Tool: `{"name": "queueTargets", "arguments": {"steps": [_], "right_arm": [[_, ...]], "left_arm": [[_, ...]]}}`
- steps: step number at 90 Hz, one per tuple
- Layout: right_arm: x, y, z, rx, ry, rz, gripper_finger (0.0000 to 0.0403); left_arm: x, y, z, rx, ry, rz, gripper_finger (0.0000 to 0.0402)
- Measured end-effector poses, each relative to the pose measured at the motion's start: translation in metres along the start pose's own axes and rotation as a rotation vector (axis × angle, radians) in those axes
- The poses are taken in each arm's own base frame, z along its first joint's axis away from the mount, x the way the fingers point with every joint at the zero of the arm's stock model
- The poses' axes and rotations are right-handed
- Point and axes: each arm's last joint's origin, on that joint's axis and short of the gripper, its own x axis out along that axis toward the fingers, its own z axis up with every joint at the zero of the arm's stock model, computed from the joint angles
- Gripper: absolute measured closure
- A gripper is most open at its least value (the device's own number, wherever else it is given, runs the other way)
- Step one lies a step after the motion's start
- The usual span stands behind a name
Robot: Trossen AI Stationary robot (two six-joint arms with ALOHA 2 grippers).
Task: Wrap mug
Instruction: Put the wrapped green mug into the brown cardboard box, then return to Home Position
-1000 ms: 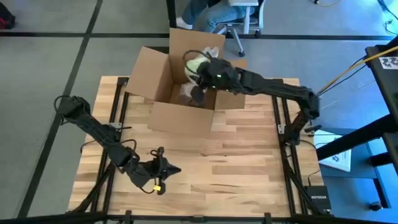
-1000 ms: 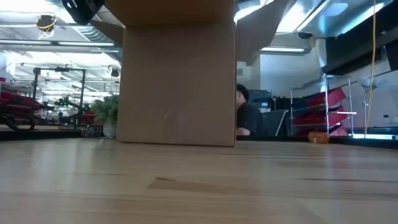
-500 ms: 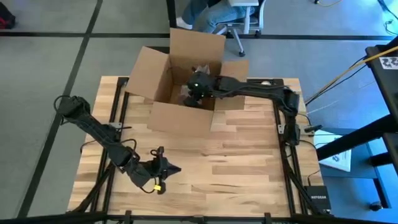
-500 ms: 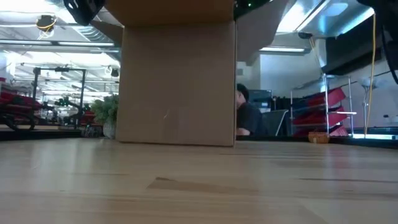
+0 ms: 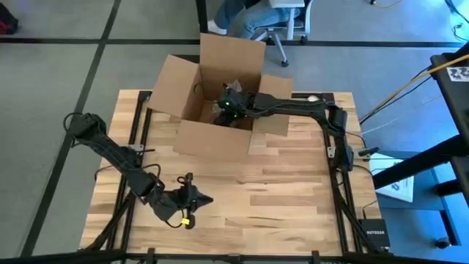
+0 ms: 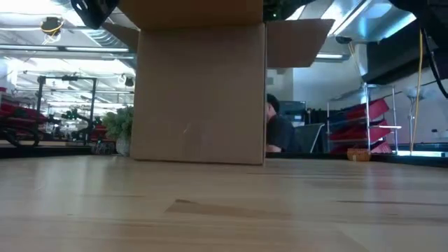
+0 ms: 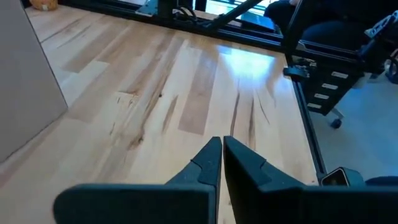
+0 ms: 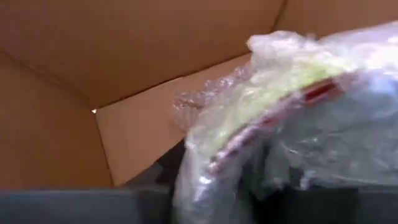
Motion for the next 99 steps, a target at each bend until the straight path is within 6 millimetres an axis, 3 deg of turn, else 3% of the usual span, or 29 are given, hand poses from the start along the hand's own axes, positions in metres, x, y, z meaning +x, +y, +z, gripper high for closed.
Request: {"name": "queueTargets", "arguments": {"steps": [12,25,49,62,72,82,99], "right_arm": [[-0.007,-0.003,0.003,-0.018,-0.02,-0.005,0.02],[-0.032,-0.004,0.01,-0.072,-0.061,-0.004,0.0163],[-0.106,-0.002,0.022,-0.133,-0.163,0.072,0.0154],[-0.168,0.01,0.018,-0.239,-0.242,0.128,0.0154],[-0.212,0.016,0.008,-0.276,-0.28,0.199,0.0165],[-0.245,0.022,-0.015,-0.316,-0.288,0.289,0.0186],[-0.263,0.027,-0.079,-0.362,-0.302,0.407,0.025]], "left_arm": [[0.0,0.0,0.0,-0.002,0.0,0.0,0.0402],[0.0,0.0,0.0,-0.004,0.001,-0.001,0.0402],[0.0,0.0,0.0,0.013,0.001,-0.002,0.0402],[-0.006,0.002,0.008,0.023,-0.017,-0.012,0.0402],[-0.016,0.004,0.016,0.042,-0.035,-0.03,0.0402],[-0.028,0.009,0.021,0.054,-0.012,-0.045,0.0402],[-0.05,0.018,0.022,0.064,-0.015,-0.086,0.0402]]}}
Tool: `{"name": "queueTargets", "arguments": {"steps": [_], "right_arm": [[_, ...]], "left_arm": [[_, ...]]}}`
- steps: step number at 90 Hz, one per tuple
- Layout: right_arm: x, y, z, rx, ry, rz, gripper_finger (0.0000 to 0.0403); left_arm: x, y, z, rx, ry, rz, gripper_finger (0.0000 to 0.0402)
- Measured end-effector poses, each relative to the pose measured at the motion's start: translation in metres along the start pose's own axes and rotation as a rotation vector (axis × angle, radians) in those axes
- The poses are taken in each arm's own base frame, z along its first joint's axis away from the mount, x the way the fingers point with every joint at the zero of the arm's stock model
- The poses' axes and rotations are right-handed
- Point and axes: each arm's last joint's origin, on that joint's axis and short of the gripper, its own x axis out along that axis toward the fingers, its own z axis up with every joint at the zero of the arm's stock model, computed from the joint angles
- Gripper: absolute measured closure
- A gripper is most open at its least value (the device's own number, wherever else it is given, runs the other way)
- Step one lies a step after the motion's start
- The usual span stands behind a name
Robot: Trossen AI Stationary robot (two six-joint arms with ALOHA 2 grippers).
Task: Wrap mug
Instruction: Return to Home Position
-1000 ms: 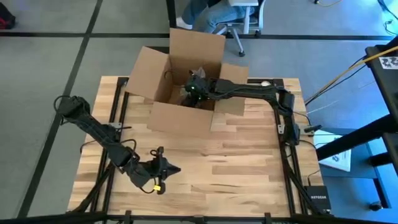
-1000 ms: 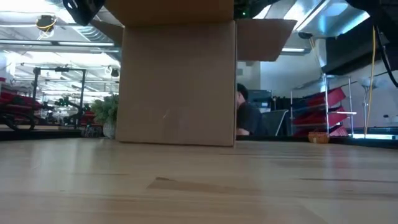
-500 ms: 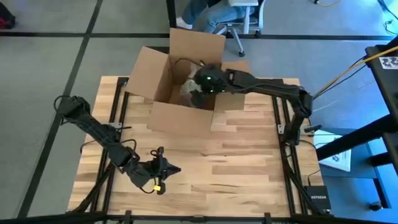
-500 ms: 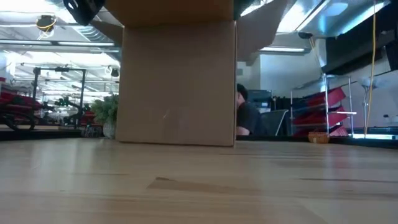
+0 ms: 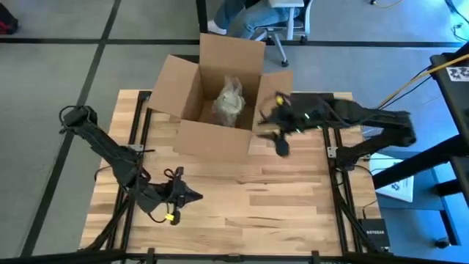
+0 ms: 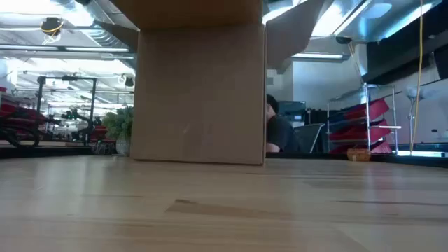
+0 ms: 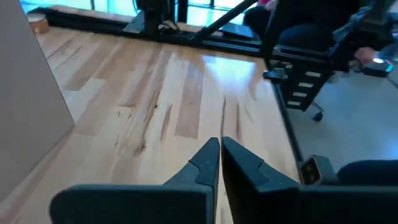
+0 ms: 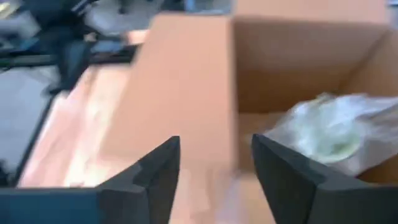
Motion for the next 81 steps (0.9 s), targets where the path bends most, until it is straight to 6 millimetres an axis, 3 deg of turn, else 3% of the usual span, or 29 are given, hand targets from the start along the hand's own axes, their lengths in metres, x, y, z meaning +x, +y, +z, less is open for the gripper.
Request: {"name": "queueTargets", "arguments": {"steps": [13,27,45,55,70,81], "right_arm": [[-0.004,0.013,-0.052,0.0,-0.101,0.108,0.0321],[-0.001,0.014,-0.103,0.031,-0.168,0.164,0.0394],[0.005,0.01,-0.15,-0.027,-0.245,0.169,0.0387],[0.009,0.004,-0.167,-0.01,-0.202,0.142,0.0396],[0.012,0.002,-0.178,0.234,-0.109,0.136,0.04],[0.015,0.003,-0.191,0.197,-0.03,0.158,0.0395]], "left_arm": [[-0.013,0.017,-0.013,-0.042,0.011,-0.025,0.0402],[-0.023,0.037,-0.032,-0.089,-0.025,-0.052,0.0402],[-0.029,0.065,-0.058,-0.114,-0.085,-0.06,0.0402],[-0.03,0.079,-0.07,-0.141,-0.096,-0.043,0.0402],[-0.029,0.092,-0.082,-0.166,-0.067,0.04,0.0402],[-0.028,0.094,-0.086,-0.183,-0.04,0.06,0.0402]]}}
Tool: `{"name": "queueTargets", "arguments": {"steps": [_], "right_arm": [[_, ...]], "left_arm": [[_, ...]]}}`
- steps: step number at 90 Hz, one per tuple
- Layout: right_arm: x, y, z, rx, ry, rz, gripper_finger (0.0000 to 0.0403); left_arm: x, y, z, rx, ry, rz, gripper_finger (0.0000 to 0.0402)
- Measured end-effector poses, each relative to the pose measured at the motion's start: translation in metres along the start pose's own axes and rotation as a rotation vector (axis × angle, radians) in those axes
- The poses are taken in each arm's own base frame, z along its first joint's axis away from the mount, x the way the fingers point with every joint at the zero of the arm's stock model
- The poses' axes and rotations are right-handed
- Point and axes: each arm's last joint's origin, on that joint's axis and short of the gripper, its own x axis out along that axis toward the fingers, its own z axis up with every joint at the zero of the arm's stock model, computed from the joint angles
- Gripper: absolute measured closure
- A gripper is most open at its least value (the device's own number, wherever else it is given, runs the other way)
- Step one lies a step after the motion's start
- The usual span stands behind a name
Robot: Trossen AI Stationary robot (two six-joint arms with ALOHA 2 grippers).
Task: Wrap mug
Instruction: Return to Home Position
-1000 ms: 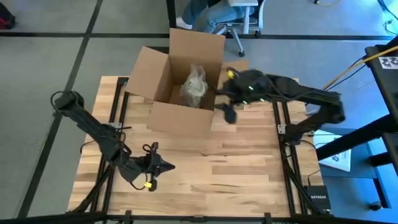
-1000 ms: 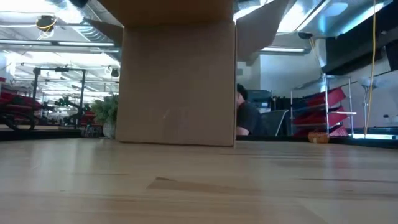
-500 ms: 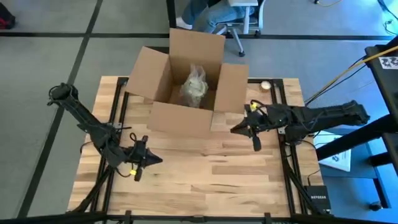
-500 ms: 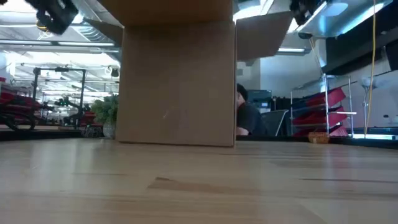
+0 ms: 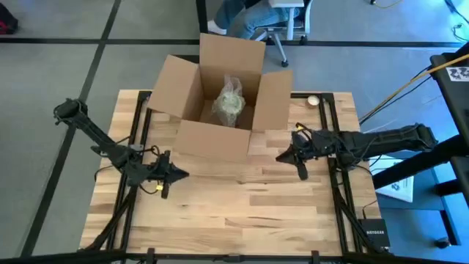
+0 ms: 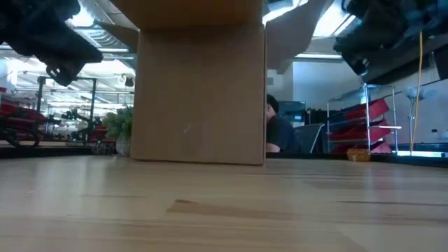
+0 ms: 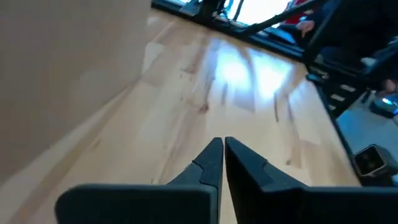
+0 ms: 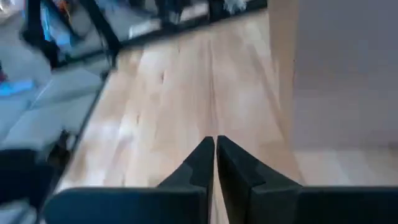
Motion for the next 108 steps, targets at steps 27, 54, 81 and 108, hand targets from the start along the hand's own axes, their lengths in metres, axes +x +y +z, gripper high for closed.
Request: {"name": "queueTargets", "arguments": {"steps": [27,54,81,108], "right_arm": [[0.009,-0.014,-0.046,-0.043,-0.129,0.033,0.0393],[-0.004,-0.017,-0.065,-0.049,-0.258,0.09,0.0393],[-0.019,-0.02,-0.078,-0.064,-0.372,0.113,0.0393],[-0.037,-0.02,-0.078,-0.119,-0.505,0.059,0.0393]], "left_arm": [[0.0,-0.003,0.007,0.143,-0.086,-0.038,0.0402],[0.006,0.034,-0.009,0.08,-0.254,-0.278,0.0402],[0.017,0.058,0.0,0.077,-0.262,-0.206,0.0402],[0.01,0.061,0.004,0.064,-0.289,-0.168,0.0402]]}}
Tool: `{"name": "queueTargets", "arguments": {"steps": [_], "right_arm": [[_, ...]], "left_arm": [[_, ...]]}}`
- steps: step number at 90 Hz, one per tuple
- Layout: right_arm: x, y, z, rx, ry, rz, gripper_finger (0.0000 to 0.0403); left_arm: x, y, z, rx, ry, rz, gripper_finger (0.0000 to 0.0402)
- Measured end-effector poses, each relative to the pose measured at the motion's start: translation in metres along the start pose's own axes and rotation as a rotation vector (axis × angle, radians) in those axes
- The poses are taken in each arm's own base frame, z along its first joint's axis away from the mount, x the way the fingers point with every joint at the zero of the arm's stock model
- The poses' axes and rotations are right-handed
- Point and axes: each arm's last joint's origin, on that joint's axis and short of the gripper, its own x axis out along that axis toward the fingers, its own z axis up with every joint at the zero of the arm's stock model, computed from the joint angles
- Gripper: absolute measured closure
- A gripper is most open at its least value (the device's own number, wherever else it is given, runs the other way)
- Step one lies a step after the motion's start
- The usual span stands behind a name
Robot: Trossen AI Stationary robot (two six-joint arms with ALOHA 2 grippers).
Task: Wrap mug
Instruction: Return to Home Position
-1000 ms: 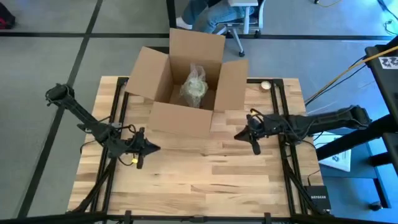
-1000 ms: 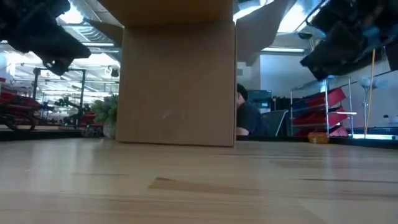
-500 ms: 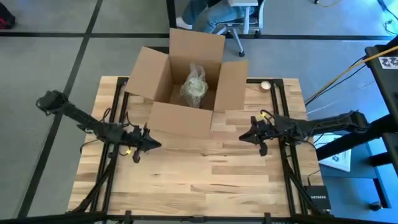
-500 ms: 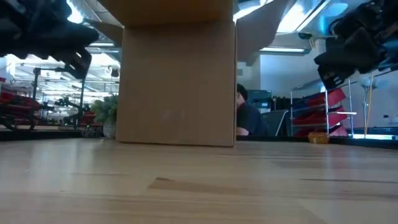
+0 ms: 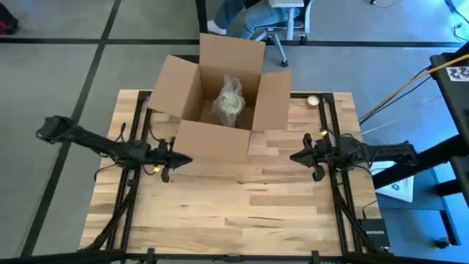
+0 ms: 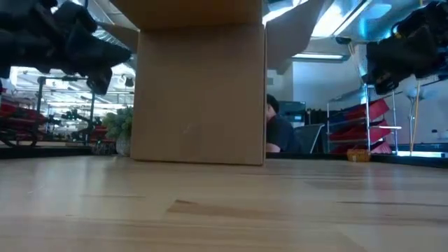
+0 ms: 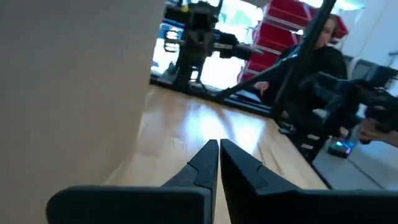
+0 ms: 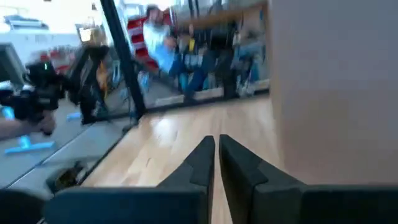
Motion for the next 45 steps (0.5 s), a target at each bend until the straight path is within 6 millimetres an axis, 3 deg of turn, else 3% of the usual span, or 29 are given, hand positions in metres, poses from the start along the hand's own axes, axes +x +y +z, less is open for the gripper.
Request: {"name": "queueTargets", "arguments": {"steps": [23,45], "right_arm": [[0.001,-0.002,-0.004,-0.014,0.038,-0.053,0.0393],[0.001,-0.002,-0.004,-0.037,0.041,-0.04,0.0393]], "left_arm": [[-0.019,-0.006,0.0,0.019,0.005,0.07,0.0402],[-0.042,-0.008,0.006,0.062,-0.014,-0.214,0.0402]]}}
